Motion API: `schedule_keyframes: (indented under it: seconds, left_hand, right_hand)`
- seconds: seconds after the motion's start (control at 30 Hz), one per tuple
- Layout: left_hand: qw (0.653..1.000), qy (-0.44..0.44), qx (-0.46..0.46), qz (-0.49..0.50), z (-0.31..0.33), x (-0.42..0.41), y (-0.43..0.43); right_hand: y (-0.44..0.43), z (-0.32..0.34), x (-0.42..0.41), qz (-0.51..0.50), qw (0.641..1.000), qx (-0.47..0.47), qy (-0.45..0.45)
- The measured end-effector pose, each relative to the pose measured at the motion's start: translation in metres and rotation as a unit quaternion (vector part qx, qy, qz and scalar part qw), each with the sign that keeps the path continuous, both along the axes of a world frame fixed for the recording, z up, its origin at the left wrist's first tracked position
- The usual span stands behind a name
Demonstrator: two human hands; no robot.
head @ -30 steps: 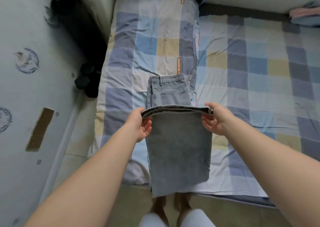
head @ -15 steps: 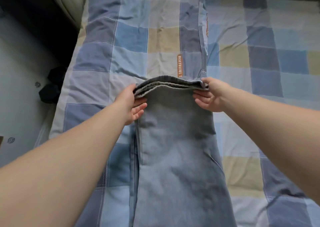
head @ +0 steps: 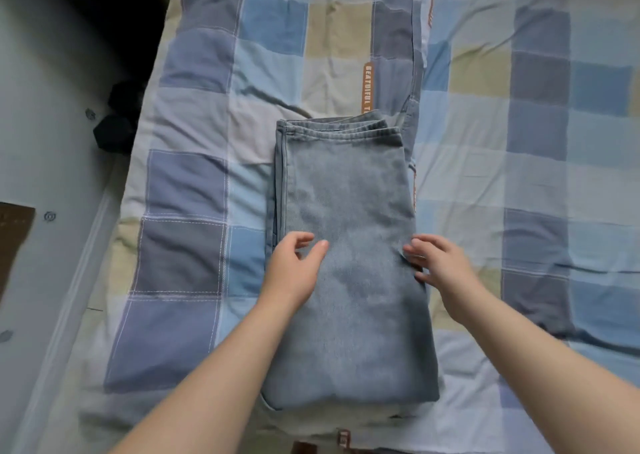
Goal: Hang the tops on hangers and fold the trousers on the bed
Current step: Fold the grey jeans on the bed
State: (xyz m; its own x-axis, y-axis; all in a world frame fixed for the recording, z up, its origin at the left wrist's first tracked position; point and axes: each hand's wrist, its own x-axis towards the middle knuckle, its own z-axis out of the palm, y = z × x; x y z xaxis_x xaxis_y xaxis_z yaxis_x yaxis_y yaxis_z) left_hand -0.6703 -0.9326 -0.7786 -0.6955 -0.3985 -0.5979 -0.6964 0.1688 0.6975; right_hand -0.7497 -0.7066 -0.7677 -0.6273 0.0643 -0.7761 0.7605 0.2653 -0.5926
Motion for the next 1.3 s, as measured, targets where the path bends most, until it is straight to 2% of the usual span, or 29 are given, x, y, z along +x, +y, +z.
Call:
schedule_keyframes:
  seconds: [0.1, 0.2, 0.3, 0.4, 0.53, 0.67, 0.8, 0.87, 1.07, 1.3]
  left_hand:
    - [0.989, -0.069, -0.128, -0.034, -0.002, 0.060, 0.016]
    - [0.980, -0.109, -0.168, 0.011, -0.004, 0.109, 0.023]
    - [0.987, -0.118, -0.101, 0.043, -0.012, 0.143, 0.024]
    - [0.988, -0.129, -0.064, 0.056, -0.016, 0.161, 0.024]
    - [0.986, -0.151, -0.046, 0.060, -0.025, 0.162, 0.019]
    - [0.980, -0.176, -0.005, 0.089, -0.034, 0.162, 0.016]
    - [0.977, -0.176, 0.046, 0.107, -0.032, 0.167, 0.011]
    - [0.973, -0.183, 0.074, 0.116, -0.028, 0.167, 0.010]
    - [0.955, -0.223, 0.162, 0.110, -0.016, 0.170, 0.005]
    - [0.937, -0.286, 0.174, 0.099, 0.039, 0.218, 0.025]
  right_hand:
    - [0.025, -0.003, 0.056, 0.024, 0.997, 0.058, 0.043]
    - [0.044, -0.012, 0.105, 0.016, 0.998, 0.060, -0.002]
    - [0.054, -0.020, 0.141, 0.016, 0.997, 0.005, -0.073]
    - [0.059, -0.033, 0.155, -0.002, 0.995, -0.033, -0.093]
    - [0.056, -0.044, 0.157, 0.017, 0.995, -0.006, -0.103]
    - [0.056, -0.043, 0.156, 0.041, 0.994, 0.066, -0.073]
    - [0.062, -0.032, 0.164, 0.062, 0.986, 0.089, -0.123]
    - [0.065, -0.026, 0.172, 0.043, 0.984, 0.066, -0.157]
    - [0.069, -0.010, 0.191, -0.109, 0.971, -0.083, -0.197]
    - [0.075, 0.034, 0.241, -0.120, 0.964, -0.056, -0.229]
